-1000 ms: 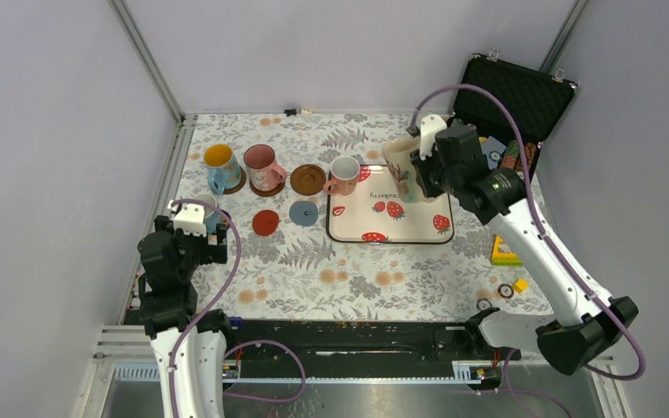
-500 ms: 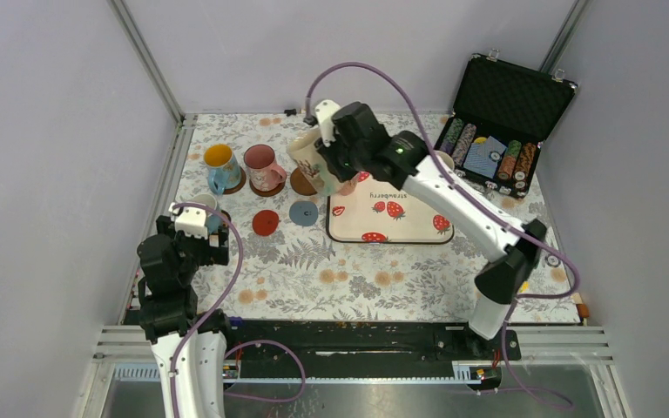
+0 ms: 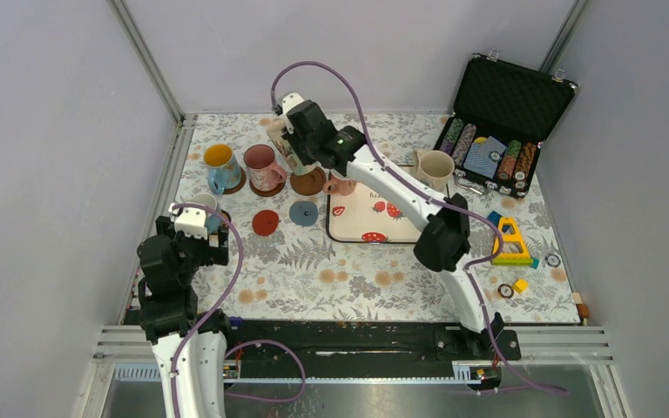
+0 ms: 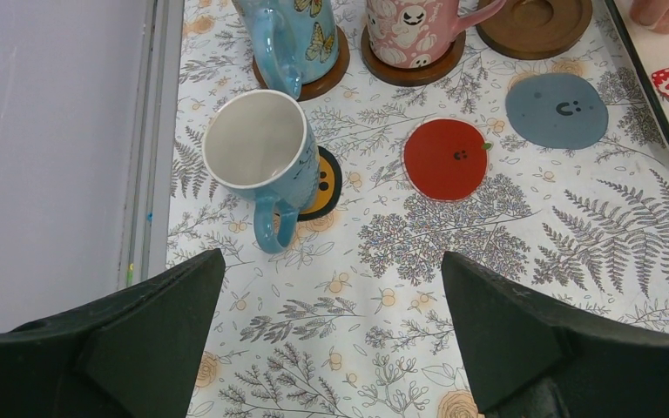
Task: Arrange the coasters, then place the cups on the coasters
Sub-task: Place the cup on the coaster.
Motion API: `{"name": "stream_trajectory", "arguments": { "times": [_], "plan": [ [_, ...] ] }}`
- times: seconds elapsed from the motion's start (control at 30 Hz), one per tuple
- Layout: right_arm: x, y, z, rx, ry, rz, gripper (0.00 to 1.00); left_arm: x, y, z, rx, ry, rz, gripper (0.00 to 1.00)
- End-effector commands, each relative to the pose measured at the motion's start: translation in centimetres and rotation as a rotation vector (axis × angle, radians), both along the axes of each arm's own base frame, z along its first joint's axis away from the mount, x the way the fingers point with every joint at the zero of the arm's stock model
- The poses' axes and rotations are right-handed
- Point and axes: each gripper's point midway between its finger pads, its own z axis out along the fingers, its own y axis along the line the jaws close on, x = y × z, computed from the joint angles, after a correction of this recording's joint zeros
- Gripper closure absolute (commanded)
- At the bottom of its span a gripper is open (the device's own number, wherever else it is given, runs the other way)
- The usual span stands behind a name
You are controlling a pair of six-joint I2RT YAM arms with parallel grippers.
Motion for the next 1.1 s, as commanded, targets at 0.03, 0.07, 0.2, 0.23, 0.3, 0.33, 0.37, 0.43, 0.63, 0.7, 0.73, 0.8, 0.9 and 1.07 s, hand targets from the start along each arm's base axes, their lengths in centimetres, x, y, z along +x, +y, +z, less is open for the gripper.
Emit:
{"name": "stream_trajectory", "arguments": {
  "times": [0.03,0.07,0.2,0.23,0.3,0.33,0.37,0.43,0.63,0.7,0.73,0.8,0.9,1.07],
  "plan": [
    [4.0,1.0,5.7,0.166,-0.193,-0.129,1.00,0.4,0.1,1.3,0.017,-0.052,-0.006,0.01],
    [4.4,1.1,5.1,0.161,-0.193,-0.141,1.00,0.4,0.1,1.3,0.017,-0.052,-0.005,0.01],
    [5.5,1.4,3.4,0.166,-0.182,-0.164,1.00,0.5,0.1,1.2,0.015,-0.047,-0.008,0.01],
    [5.8,1.4,3.1,0.164,-0.181,-0.168,1.00,0.5,0.1,1.1,0.015,-0.045,-0.006,0.01],
    [6.4,1.5,2.6,0.178,-0.173,-0.186,1.00,0.5,0.1,1.2,0.015,-0.045,-0.005,0.01],
    [6.7,1.6,1.9,0.178,-0.163,-0.190,1.00,0.5,0.1,1.1,0.014,-0.044,-0.005,0.01],
    [6.9,1.6,1.5,0.183,-0.156,-0.196,1.00,0.5,0.2,1.1,0.013,-0.042,-0.004,0.01],
    [7.3,1.6,0.8,0.188,-0.140,-0.203,1.00,0.5,0.2,1.1,0.014,-0.042,-0.002,0.01],
    [8.1,1.4,-0.5,0.191,-0.113,-0.217,1.00,0.6,0.2,1.1,0.012,-0.038,0.000,0.01],
    [8.3,1.4,-0.8,0.197,-0.104,-0.218,1.00,0.6,0.2,1.1,0.012,-0.039,0.001,0.01],
    [8.4,1.5,-1.0,0.196,-0.100,-0.214,1.00,0.6,0.2,1.1,0.012,-0.040,0.000,0.01],
    [8.4,1.7,-1.3,0.195,-0.094,-0.209,1.00,0.6,0.3,1.1,0.012,-0.038,0.001,0.01],
    [8.5,1.8,-1.7,0.196,-0.092,-0.208,1.00,0.6,0.2,1.0,0.012,-0.037,0.001,0.01],
    [8.7,2.0,-2.6,0.184,-0.085,-0.205,1.00,0.6,0.2,1.1,0.012,-0.039,0.000,0.01]
  ]
}}
